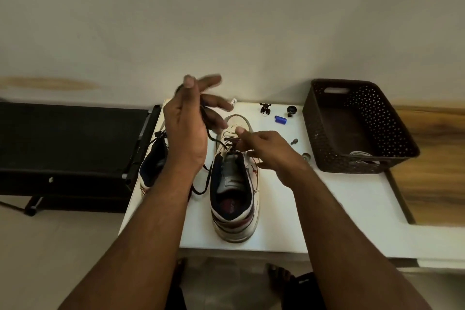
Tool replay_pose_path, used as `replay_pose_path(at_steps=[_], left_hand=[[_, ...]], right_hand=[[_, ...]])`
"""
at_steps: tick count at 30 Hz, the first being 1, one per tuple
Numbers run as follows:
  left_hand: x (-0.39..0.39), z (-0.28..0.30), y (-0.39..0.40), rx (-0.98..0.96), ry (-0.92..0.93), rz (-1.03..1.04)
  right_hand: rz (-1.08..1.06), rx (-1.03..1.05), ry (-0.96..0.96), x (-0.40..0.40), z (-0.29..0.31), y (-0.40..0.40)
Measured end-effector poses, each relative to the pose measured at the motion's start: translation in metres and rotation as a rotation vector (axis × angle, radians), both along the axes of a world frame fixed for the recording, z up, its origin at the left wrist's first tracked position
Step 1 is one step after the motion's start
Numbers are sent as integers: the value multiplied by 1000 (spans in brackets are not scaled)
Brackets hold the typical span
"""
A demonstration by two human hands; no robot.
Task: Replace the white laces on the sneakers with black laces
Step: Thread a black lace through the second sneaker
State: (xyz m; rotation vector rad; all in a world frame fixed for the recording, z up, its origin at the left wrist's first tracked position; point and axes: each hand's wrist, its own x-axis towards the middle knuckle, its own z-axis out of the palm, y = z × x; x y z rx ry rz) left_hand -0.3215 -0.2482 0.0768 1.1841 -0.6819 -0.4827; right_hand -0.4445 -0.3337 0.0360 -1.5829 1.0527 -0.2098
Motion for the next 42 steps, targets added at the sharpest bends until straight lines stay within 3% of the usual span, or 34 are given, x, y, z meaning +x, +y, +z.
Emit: replay_pose_path(at_steps=[5, 11, 13, 15, 17, 19, 21, 25, 28, 30, 32, 34, 36, 38, 39, 42], left_hand=[[5, -4, 0, 44, -116, 75], [68, 20, 23, -390, 360, 407], [88, 23, 31, -378, 354, 369], [77, 26, 28, -118, 230, 253], [48, 32, 20, 436, -176, -22], [26, 22, 13, 931, -553, -426], [19, 8, 12, 1126, -656, -691], [27, 7, 13, 966, -561, -605], [34, 7, 13, 735, -531, -386], [37, 6, 13, 633, -488, -272], [45, 3, 13, 556, -433, -29], [57, -2, 16, 576, -501, 272], [61, -6, 20, 777, -755, 449], [51, -2, 17, 863, -959, 369], [42, 0, 13, 782, -930, 215], [11, -3, 0, 628, -424, -362]], right_hand=[[293, -203, 204, -2, 6, 6], [83, -63, 208, -17, 15, -7], [103, -48, 239, -17, 16, -5], [129, -3, 254, -17, 14, -5], [87, -4, 151, -16, 10, -6], [6, -121, -60, -17, 8, -8], [56, -222, -239, -15, 9, -8], [273, -173, -303, -9, 8, -3], [244, 8, -406, -5, 8, 3], [189, 9, -453, -3, 10, 3], [54, -33, -516, -7, 10, -5], [-72, -71, -570, -14, 11, -14], [-116, -113, -548, -22, 12, -19], [-80, -169, -478, -23, 12, -19], [-43, -190, -453, -21, 12, -16], [32, -195, -431, -15, 12, -13]])
